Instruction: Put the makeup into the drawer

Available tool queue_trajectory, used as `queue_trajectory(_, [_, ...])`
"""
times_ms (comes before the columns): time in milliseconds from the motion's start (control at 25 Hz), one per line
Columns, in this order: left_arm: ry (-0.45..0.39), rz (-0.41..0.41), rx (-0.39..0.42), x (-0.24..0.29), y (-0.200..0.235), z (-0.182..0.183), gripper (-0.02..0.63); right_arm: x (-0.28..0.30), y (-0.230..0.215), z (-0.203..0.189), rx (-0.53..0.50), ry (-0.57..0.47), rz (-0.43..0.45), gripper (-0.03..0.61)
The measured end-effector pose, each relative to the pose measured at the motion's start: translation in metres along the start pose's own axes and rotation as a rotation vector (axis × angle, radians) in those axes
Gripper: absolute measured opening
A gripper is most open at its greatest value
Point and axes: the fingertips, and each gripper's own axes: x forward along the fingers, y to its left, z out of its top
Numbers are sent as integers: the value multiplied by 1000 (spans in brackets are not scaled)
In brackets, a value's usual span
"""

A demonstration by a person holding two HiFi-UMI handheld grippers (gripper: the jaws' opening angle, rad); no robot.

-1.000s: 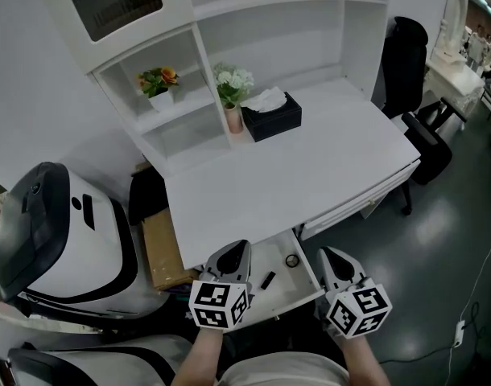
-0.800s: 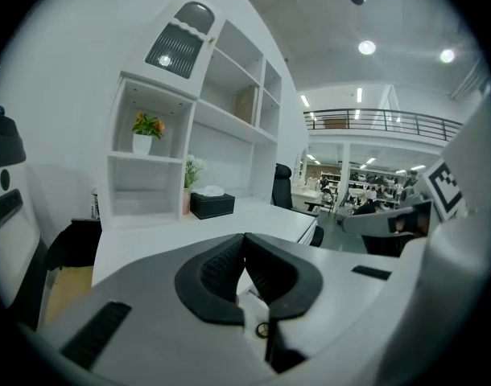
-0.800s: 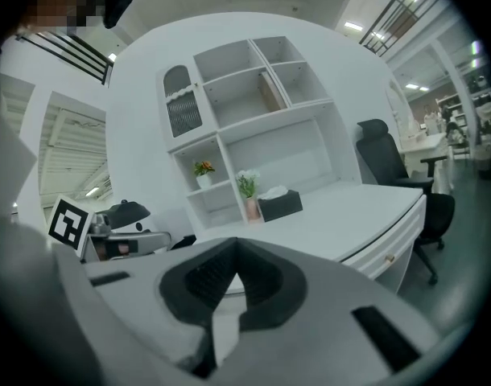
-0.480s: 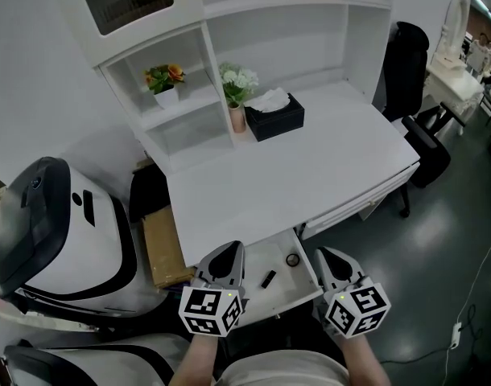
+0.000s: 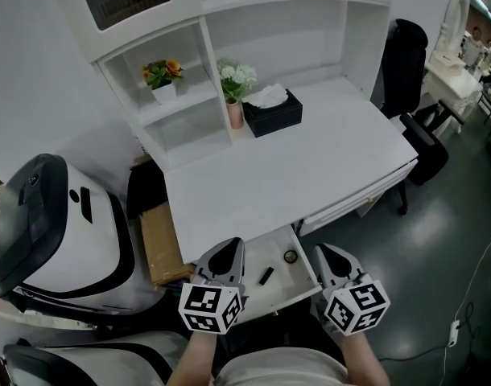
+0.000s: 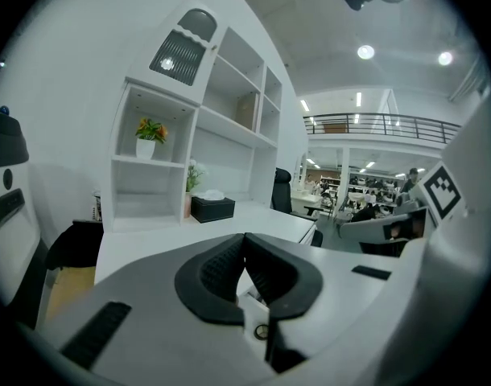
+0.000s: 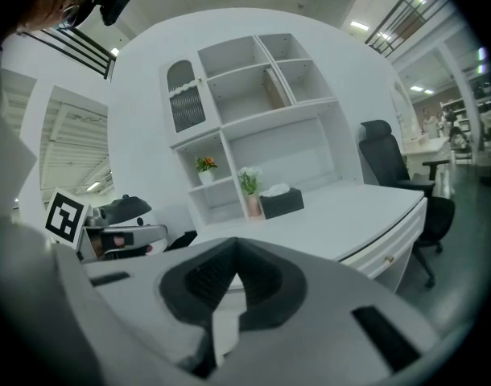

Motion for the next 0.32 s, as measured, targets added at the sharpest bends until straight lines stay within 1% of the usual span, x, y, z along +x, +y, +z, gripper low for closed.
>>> queue_trajectory(120, [9,-12,-16,1,-3,-4,5,-3,-4,0,2,1,-9,2])
queue_trajectory(320, [14,-18,-7,4,-6,-6,3,-4,-8,2,4,-10,-13,2])
